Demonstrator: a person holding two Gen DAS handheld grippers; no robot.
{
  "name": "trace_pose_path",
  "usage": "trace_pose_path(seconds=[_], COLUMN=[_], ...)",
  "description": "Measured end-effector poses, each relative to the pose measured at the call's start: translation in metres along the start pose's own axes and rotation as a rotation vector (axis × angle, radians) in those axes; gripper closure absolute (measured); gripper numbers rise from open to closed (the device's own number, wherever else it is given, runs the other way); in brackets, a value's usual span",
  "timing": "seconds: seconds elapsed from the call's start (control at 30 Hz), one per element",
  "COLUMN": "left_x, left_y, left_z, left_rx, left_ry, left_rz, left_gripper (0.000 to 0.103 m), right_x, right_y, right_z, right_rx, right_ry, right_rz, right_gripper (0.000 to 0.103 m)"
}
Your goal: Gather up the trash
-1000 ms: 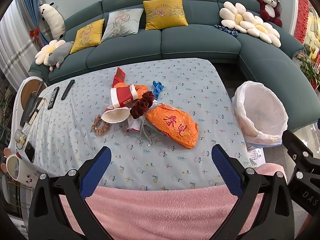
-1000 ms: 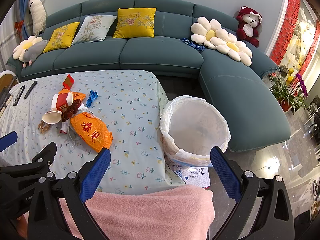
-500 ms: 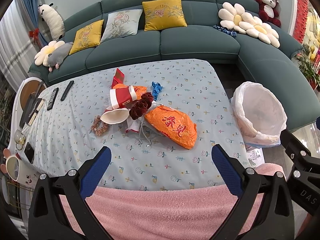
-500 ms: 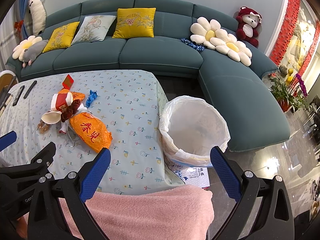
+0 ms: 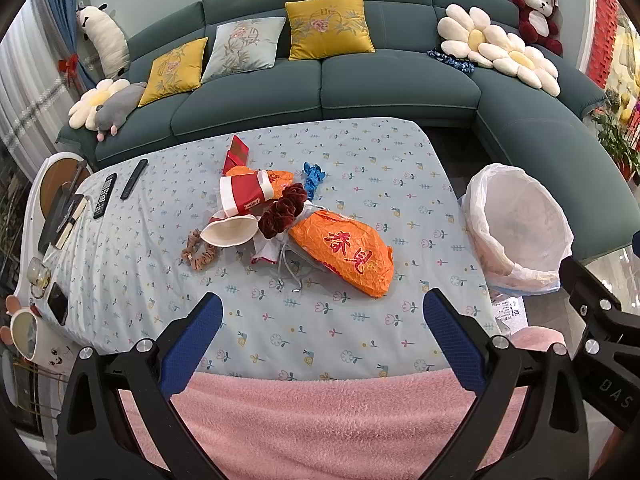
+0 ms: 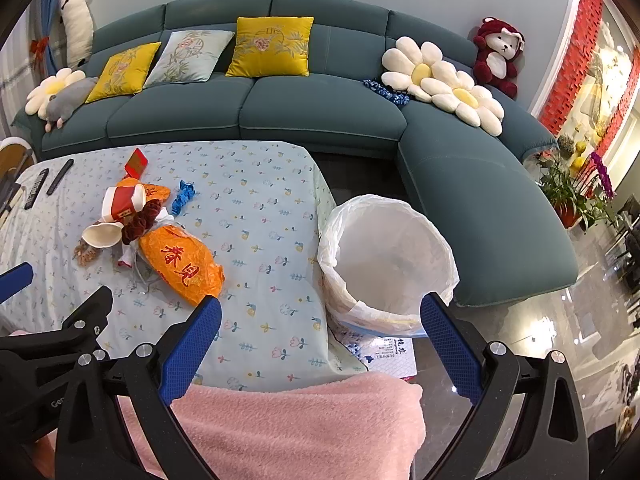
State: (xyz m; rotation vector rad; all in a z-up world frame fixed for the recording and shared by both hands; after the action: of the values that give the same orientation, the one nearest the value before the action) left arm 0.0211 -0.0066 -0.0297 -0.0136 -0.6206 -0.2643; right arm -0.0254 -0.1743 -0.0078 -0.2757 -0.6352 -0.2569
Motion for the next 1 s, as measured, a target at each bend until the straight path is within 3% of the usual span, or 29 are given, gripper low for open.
trace_pose_path(seconds=[0.7,1.0], left_x=[0.001,0.002], left_y=[0.008,0.045], left_z=[-0.002,-0.024], left_rx=[-0.026,-0.041], left_ry=[0.010,0.018], left_rz=[0.028,0.081], left_gripper=[0.007,0.007], right_x=[0.002,0.002], right_y=[0.000,0.022], right_z=[0.004,0.000], right_rx=[-0.029,0.030], right_ry=[-0.019,-0.032], right_rz=[-0.011,-0.060], right_gripper=[0.007,0.007])
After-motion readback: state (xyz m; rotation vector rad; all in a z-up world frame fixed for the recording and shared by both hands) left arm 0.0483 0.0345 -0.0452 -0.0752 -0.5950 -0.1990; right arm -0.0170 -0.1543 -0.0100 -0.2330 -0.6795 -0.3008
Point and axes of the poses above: each gripper's, at about its wrist camera, not at the fingertips, and z roughly against the way its jaws point, y to its left, x to its top, the point moved 4 cm from there along -z, roughly the way its jaws point, and after that the axes turned 3 degrees about -x, right-handed, at the moved point
